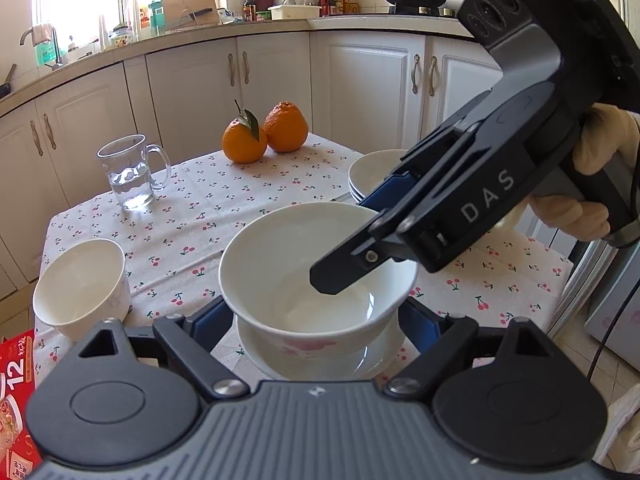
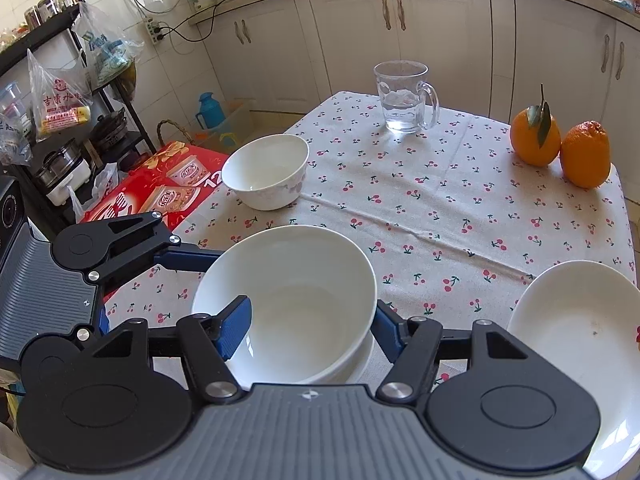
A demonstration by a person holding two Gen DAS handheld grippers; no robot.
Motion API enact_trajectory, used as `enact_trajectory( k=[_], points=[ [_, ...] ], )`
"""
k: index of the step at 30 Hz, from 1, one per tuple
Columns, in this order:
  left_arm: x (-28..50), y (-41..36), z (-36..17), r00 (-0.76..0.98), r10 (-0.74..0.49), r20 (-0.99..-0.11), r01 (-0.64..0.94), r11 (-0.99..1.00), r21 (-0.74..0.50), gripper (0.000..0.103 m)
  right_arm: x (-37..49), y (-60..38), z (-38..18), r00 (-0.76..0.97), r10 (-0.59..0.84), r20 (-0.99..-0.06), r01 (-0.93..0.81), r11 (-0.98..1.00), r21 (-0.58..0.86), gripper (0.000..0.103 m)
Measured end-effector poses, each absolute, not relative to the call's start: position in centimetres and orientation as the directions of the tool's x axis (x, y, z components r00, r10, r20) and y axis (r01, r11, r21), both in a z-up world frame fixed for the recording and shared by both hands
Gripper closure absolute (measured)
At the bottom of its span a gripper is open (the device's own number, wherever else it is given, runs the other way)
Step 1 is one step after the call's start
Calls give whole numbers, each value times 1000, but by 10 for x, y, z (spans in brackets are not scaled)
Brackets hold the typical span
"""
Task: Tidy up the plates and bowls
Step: 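Settle the pink-flowered bowl on the bowl and open the right gripper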
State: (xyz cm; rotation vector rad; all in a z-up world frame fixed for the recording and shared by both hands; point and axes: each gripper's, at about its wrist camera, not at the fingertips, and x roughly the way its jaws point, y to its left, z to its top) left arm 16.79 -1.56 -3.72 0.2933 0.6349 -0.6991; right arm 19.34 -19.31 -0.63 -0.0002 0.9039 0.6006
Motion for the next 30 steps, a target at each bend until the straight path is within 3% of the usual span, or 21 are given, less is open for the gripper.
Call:
enact_trajectory(
  k=[30],
  points=[
    [170, -9, -47, 546, -509, -665, 677, 736, -8, 14, 192, -183, -20, 444, 472, -762, -500, 836, 226, 32]
  ],
)
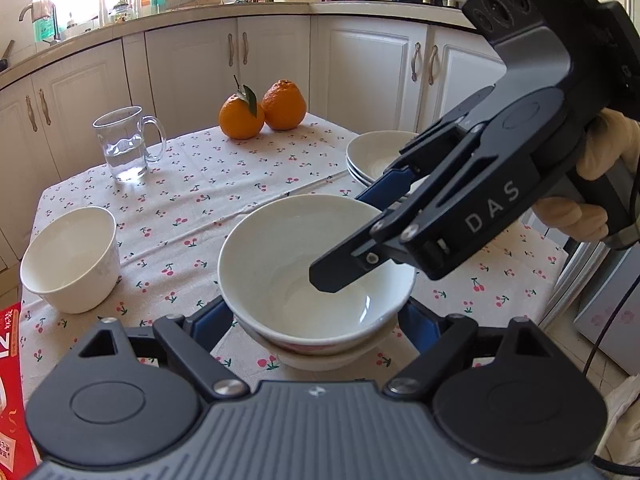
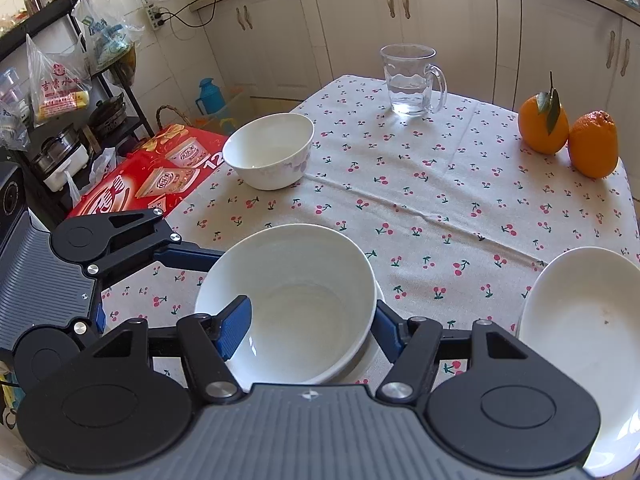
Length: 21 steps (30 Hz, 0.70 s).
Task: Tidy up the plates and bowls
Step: 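Settle the pink-flowered bowl on the bowl and open the right gripper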
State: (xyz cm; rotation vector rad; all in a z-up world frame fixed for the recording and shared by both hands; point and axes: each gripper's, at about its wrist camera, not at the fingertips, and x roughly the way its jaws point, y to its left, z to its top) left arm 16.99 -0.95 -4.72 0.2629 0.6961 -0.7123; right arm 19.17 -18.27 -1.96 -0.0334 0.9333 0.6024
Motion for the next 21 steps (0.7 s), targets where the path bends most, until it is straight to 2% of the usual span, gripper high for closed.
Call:
enact_trajectory(
  k=[14, 21],
  points=[
    [171, -9, -50, 535, -518, -667, 683, 730, -19, 13, 193, -181, -23, 448, 453, -771, -496, 843, 207, 31],
    [167, -5, -45, 548, -529, -648, 686, 727, -13, 9, 191, -180, -20, 463, 453, -762, -505, 841, 193, 14]
  ],
)
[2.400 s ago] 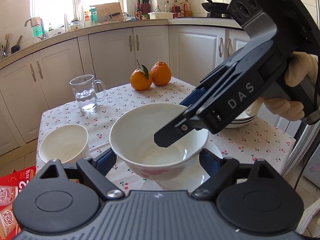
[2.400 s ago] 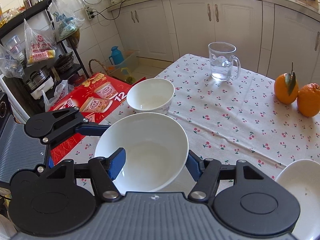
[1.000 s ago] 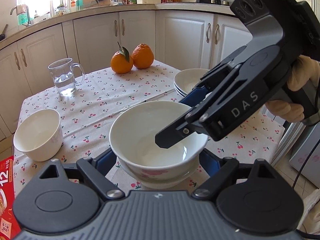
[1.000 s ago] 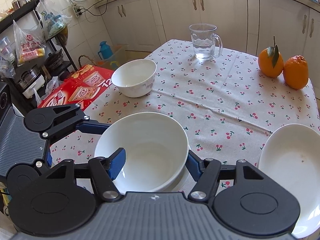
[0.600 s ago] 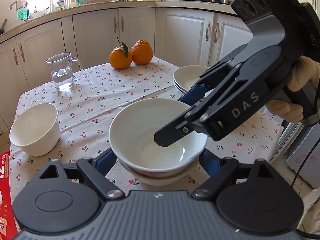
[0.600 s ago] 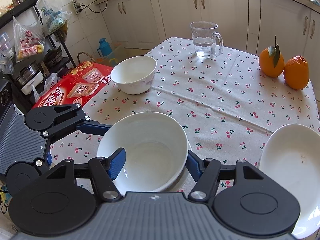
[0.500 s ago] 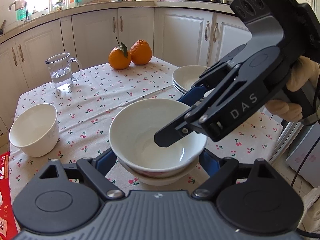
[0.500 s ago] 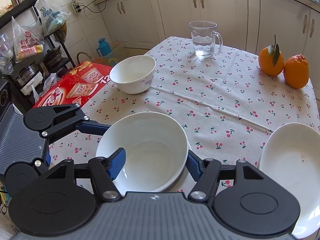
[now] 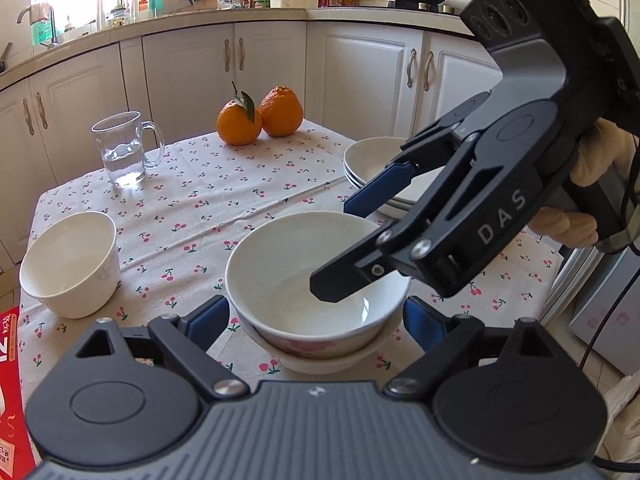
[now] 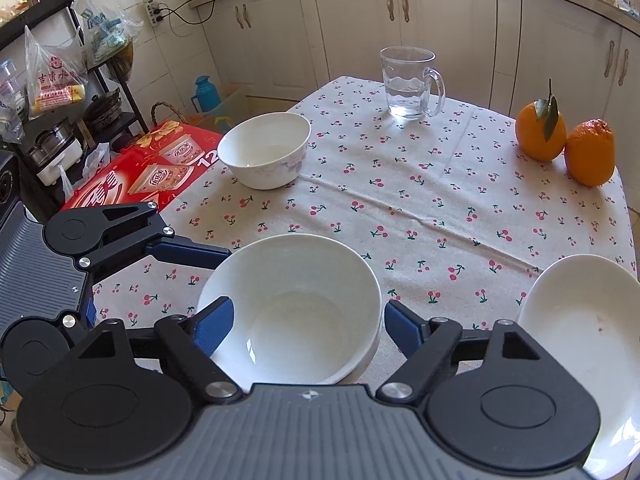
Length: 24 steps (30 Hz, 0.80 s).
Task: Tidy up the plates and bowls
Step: 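Settle the pink-flowered bowl on the bowl and open the right gripper, then move the right gripper to another white bowl and grasp its rim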
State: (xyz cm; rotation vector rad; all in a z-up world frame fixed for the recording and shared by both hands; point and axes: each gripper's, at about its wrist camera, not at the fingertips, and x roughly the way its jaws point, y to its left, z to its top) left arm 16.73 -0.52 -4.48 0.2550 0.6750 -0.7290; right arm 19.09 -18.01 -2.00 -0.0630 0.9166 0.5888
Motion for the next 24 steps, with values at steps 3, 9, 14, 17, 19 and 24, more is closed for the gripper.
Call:
enact_trajectory(
  k=[3, 9, 14, 17, 19, 24],
  points=[
    [164, -3, -44, 552, -529, -644, 686, 728, -10, 8, 190, -179, -17, 480, 447, -754, -504, 845, 180, 4],
    [159, 4, -40, 576, -516, -635, 673, 740, 9, 5, 187, -177, -12, 497, 442, -746, -507, 846, 163, 0],
    [156, 18, -33, 612, -506, -608, 652, 758, 25, 5, 185, -172, -7, 515, 418, -748, -507, 852, 128, 0],
    [156, 28, -29, 647, -489, -585, 626, 778, 43, 5, 182, -166, -3, 526, 399, -751, -511, 854, 95, 0],
    [156, 36, -27, 668, -475, -573, 607, 793, 50, 5, 180, -160, 0, 537, 381, -753, -515, 855, 65, 0],
    [162, 59, -27, 711, -430, -556, 543, 839, 45, 5, 180, -144, 7, 549, 356, -756, -535, 845, 9, 0]
  ],
)
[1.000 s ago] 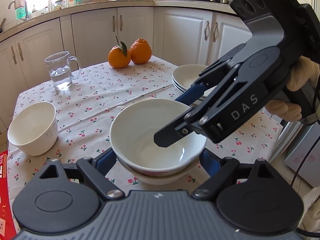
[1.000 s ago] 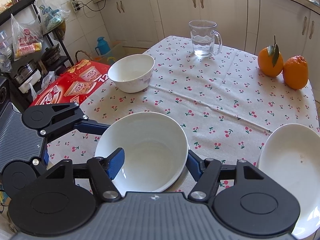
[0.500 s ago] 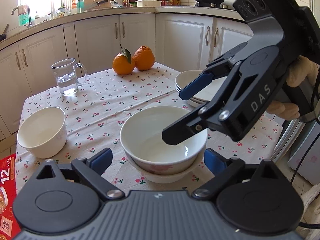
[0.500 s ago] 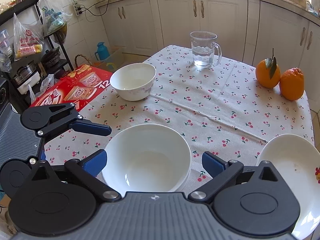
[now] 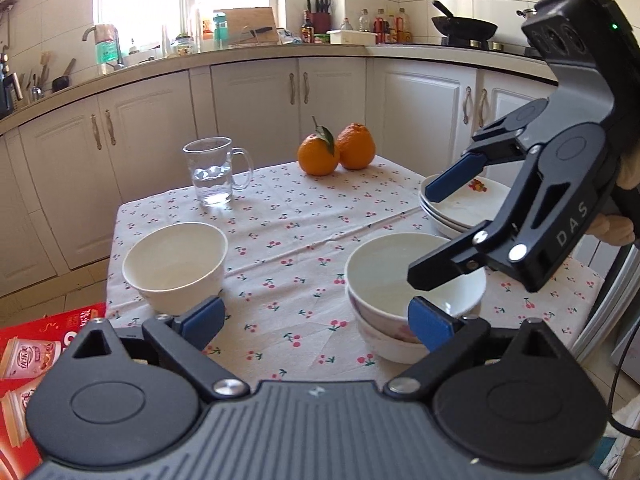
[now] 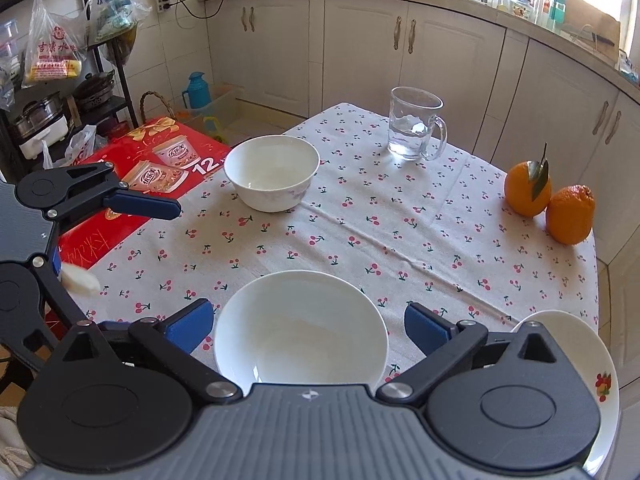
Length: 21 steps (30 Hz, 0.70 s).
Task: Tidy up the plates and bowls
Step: 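Move the right gripper to another white bowl and grasp its rim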
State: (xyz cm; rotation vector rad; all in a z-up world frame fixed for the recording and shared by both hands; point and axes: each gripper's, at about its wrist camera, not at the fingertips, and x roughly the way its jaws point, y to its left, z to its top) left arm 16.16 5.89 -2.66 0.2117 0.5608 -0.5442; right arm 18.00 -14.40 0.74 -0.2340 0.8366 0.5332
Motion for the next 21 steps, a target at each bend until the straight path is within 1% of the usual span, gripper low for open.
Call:
enact_trajectory(
  k=[12, 21],
  points=[
    [189, 112, -36, 770, -335, -542, 421, 906, 38, 5, 203, -99, 16, 544, 353, -761, -602, 796, -61, 0],
    [229, 124, -50, 784, -289, -550, 366, 930, 33, 5, 250, -73, 7, 502, 384, -775, -638, 769, -33, 0]
  ],
)
